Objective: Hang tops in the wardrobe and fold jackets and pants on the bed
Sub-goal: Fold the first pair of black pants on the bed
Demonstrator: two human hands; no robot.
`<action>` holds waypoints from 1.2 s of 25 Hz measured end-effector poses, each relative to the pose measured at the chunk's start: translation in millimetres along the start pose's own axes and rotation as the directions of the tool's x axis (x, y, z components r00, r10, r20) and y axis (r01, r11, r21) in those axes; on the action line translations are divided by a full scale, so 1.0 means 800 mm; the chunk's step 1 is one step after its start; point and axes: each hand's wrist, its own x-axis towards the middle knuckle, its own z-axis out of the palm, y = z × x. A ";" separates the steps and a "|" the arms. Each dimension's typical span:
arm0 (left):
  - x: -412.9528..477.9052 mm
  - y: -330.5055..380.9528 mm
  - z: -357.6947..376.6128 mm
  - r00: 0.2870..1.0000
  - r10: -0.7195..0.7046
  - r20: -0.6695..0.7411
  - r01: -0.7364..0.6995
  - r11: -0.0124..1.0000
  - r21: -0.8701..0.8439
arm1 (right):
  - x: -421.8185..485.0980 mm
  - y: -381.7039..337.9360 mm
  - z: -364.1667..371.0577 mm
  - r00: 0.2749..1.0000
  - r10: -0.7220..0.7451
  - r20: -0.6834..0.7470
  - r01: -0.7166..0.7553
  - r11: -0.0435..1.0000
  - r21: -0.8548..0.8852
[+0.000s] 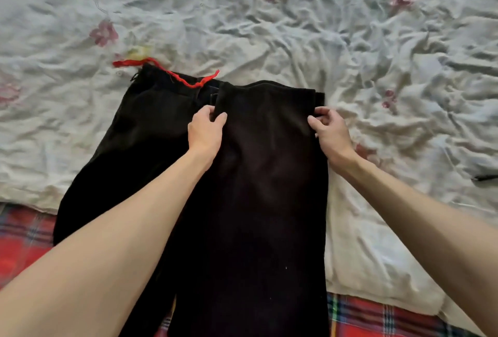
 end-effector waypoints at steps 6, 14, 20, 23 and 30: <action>0.004 -0.006 0.015 1.000 -0.013 0.024 0.012 1.000 0.029 | -0.044 0.034 -0.005 0.997 -0.072 -0.019 0.064 0.962 -0.267; -0.125 -0.011 -0.038 0.970 0.239 -0.051 -0.227 0.958 0.173 | -0.157 0.034 -0.034 0.994 0.109 -0.008 -0.109 0.990 -0.093; -0.369 -0.154 -0.117 0.981 -0.189 0.034 0.171 0.940 0.294 | -0.378 0.092 -0.047 0.861 0.493 0.124 -0.496 0.868 -0.002; -0.369 -0.177 -0.132 0.932 -0.349 0.094 0.318 0.915 0.247 | -0.408 0.095 -0.043 0.842 0.505 0.191 -0.493 0.863 -0.110; -0.347 -0.188 -0.164 0.880 -0.394 0.264 0.334 0.910 0.245 | -0.439 0.104 -0.037 0.873 0.488 0.008 -0.459 0.827 -0.325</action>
